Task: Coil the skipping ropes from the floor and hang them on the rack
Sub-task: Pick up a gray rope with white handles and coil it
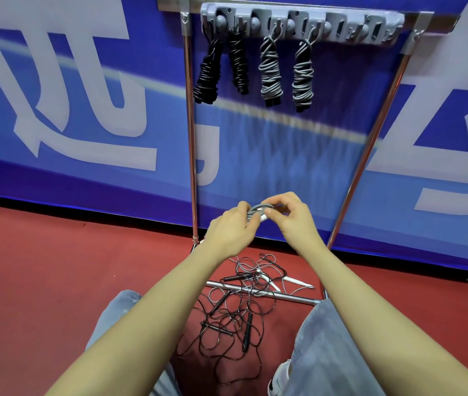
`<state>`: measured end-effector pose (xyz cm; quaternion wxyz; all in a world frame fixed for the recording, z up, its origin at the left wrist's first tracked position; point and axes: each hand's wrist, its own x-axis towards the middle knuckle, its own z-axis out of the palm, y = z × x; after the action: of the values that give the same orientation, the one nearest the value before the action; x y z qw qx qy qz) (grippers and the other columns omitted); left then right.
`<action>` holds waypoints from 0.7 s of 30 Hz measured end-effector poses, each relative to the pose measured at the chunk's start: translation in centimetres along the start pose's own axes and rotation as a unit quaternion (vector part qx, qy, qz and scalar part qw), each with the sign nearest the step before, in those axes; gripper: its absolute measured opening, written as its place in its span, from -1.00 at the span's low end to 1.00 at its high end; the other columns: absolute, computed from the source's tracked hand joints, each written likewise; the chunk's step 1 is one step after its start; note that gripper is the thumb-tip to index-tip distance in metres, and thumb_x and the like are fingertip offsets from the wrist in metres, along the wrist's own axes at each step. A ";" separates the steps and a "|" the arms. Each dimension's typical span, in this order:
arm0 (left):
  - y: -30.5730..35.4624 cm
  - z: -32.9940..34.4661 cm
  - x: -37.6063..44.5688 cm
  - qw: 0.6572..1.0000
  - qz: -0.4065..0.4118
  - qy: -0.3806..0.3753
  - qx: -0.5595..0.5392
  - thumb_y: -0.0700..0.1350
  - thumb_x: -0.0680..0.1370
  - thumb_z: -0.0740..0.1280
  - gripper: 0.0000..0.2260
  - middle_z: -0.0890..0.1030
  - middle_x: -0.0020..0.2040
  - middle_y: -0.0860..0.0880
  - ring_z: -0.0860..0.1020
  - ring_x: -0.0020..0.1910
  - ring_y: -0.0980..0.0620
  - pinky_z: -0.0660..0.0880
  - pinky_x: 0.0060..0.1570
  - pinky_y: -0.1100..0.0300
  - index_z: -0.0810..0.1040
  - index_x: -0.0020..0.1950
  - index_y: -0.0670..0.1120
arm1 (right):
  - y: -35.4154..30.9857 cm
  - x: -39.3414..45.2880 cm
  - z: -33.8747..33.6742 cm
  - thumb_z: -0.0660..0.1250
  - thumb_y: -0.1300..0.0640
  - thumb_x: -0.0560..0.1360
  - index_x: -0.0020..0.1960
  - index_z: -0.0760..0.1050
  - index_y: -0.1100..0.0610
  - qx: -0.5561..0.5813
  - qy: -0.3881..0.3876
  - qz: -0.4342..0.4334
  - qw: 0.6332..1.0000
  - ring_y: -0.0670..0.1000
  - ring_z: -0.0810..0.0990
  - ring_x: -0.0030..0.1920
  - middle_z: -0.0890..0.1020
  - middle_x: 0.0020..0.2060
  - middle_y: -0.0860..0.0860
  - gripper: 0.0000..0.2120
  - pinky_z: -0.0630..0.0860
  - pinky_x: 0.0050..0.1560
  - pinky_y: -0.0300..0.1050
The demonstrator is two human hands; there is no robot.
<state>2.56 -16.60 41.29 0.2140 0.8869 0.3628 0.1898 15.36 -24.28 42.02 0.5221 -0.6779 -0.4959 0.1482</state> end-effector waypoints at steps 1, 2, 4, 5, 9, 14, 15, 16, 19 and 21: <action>-0.1 0.0 0.1 1.000 0.006 0.003 0.009 0.12 0.62 0.04 -0.70 0.57 -0.06 -0.05 0.52 -0.07 -0.15 0.38 -0.14 0.03 0.40 0.05 -0.09 | 0.0 -0.1 0.1 0.36 0.33 0.46 -0.11 0.62 0.09 0.003 0.012 -0.003 1.000 -0.16 0.53 -0.15 0.55 -0.10 0.05 -0.84 0.37 -0.09 -0.45; -0.1 0.1 0.2 1.000 0.009 0.010 0.014 0.13 0.62 0.05 -0.68 0.57 -0.04 -0.05 0.52 -0.05 -0.15 0.40 -0.12 0.02 0.43 0.06 -0.08 | 0.0 -0.1 0.3 0.36 0.33 0.45 -0.10 0.64 0.13 0.007 0.024 -0.007 1.000 -0.19 0.52 -0.18 0.54 -0.13 0.04 -0.86 0.37 -0.11 -0.46; -0.2 0.3 0.4 0.999 0.010 0.030 0.023 0.13 0.62 0.06 -0.67 0.59 -0.02 -0.05 0.53 -0.02 -0.15 0.45 -0.08 0.00 0.46 0.08 -0.07 | 0.0 -0.3 0.4 0.38 0.34 0.44 -0.10 0.66 0.17 0.014 0.039 -0.017 0.999 -0.21 0.51 -0.20 0.53 -0.16 0.03 -0.87 0.37 -0.13 -0.45; -0.3 0.4 0.4 0.999 0.008 0.041 0.026 0.13 0.62 0.06 -0.67 0.60 -0.01 -0.04 0.54 -0.01 -0.14 0.45 -0.07 0.00 0.47 0.11 -0.05 | -0.1 -0.4 0.4 0.38 0.34 0.44 -0.10 0.66 0.17 0.013 0.039 -0.022 0.999 -0.20 0.51 -0.20 0.54 -0.17 0.04 -0.87 0.38 -0.13 -0.43; -0.6 0.8 0.3 0.995 -0.010 0.071 0.063 0.15 0.62 0.07 -0.65 0.60 0.01 -0.04 0.55 -0.01 -0.12 0.37 -0.15 0.07 0.47 0.15 -0.06 | -0.3 0.0 0.4 0.32 0.27 0.52 -0.01 0.62 0.13 0.020 0.023 0.010 1.000 -0.05 0.55 -0.12 0.59 -0.07 0.13 -0.87 0.44 -0.05 -0.31; -0.4 1.2 0.9 0.968 0.064 0.135 0.202 0.14 0.51 0.33 -0.63 0.57 -0.27 -0.12 0.57 -0.31 -0.17 0.31 -0.33 0.11 0.51 -0.14 -0.19 | -0.7 1.5 0.6 0.27 0.16 0.54 -0.10 0.63 0.21 -0.114 -0.002 0.088 0.990 0.03 0.53 -0.11 0.61 -0.16 0.09 -0.81 0.37 -0.17 -0.19; -0.5 1.2 1.1 0.958 0.077 0.158 0.225 0.15 0.40 0.46 -0.61 0.53 -0.40 -0.10 0.53 -0.46 -0.14 0.33 -0.43 0.14 0.50 -0.28 -0.18 | -0.9 1.7 0.5 0.29 0.21 0.50 -0.14 0.63 0.20 -0.102 0.002 0.098 0.990 0.01 0.53 -0.15 0.61 -0.22 0.04 -0.85 0.40 -0.17 -0.21; -0.7 1.2 1.3 0.948 0.085 0.176 0.251 0.16 0.30 0.53 -0.58 0.48 -0.48 -0.07 0.48 -0.55 -0.10 0.33 -0.50 0.18 0.47 -0.36 -0.16 | -1.0 1.9 0.5 0.32 0.26 0.46 -0.19 0.62 0.18 -0.079 0.008 0.111 0.991 0.01 0.55 -0.18 0.61 -0.28 0.01 -0.88 0.46 -0.12 -0.18; -1.1 1.4 1.9 0.939 0.098 0.167 0.282 0.22 0.25 0.52 -0.56 0.44 -0.51 -0.04 0.45 -0.58 -0.06 0.34 -0.53 0.22 0.47 -0.39 -0.12 | -1.3 2.4 0.5 0.33 0.33 0.38 -0.30 0.55 0.12 -0.015 0.010 0.170 0.985 0.09 0.63 -0.16 0.65 -0.31 0.06 -0.85 0.56 0.01 0.05; -0.8 1.2 1.9 0.937 0.102 0.159 0.295 0.25 0.32 0.45 -0.56 0.46 -0.47 -0.05 0.46 -0.54 -0.06 0.36 -0.50 0.20 0.48 -0.37 -0.13 | -1.2 2.6 0.6 0.34 0.31 0.40 -0.29 0.52 0.11 -0.042 0.009 0.172 0.984 0.11 0.62 -0.11 0.66 -0.25 0.07 -0.86 0.54 -0.02 0.02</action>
<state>4.02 -14.98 40.22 -0.1379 0.9007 0.3397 0.2333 15.48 -21.85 43.58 0.4645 -0.7756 -0.3730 0.2088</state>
